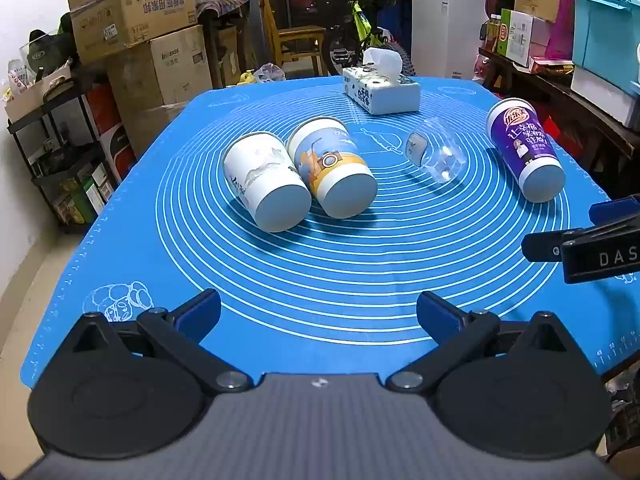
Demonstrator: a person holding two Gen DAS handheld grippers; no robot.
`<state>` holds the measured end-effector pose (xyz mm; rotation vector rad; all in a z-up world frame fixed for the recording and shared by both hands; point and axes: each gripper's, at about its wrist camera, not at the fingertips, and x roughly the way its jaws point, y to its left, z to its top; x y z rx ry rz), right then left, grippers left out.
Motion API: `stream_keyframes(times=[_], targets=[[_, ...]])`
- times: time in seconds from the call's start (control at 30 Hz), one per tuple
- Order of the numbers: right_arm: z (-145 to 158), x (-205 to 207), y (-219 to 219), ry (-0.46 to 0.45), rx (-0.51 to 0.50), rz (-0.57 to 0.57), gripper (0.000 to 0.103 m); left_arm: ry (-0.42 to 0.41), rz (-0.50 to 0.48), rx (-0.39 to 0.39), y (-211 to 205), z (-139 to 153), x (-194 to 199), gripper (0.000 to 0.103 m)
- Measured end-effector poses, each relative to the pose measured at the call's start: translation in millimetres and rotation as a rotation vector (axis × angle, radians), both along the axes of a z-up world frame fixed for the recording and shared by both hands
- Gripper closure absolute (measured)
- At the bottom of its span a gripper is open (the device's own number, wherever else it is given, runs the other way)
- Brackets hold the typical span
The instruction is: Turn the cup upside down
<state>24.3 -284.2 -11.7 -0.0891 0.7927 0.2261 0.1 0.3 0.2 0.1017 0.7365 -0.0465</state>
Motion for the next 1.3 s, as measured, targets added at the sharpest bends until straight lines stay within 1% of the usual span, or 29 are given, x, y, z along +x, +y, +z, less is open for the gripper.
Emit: stream_keyframes(times=[0.2, 0.23, 0.57, 0.67, 1.3], targets=[[-1.0, -0.4, -0.1, 0.001, -0.002, -0.004, 0.002, 0.002, 0.004, -0.004, 1.8, -0.1, 0.6, 0.000], [-0.7, 0.1, 0.1, 0.002, -0.002, -0.005, 0.002, -0.002, -0.001, 0.007, -0.3, -0.1, -0.1, 0.000], [0.6, 0.2, -2.0, 0.002, -0.004, -0.006, 0.002, 0.000, -0.009, 0.015, -4.0, -1.4, -2.5, 0.000], [-2.1, -1.5, 2.9, 0.002, -0.007, -0.003, 0.002, 0.000, -0.009, 0.012, -4.2, -1.7, -2.5, 0.000], [-1.8, 0.5, -1.4, 0.006, -0.005, -0.003, 0.002, 0.008, -0.013, 0.004, -2.2, -2.2, 0.1, 0.000]])
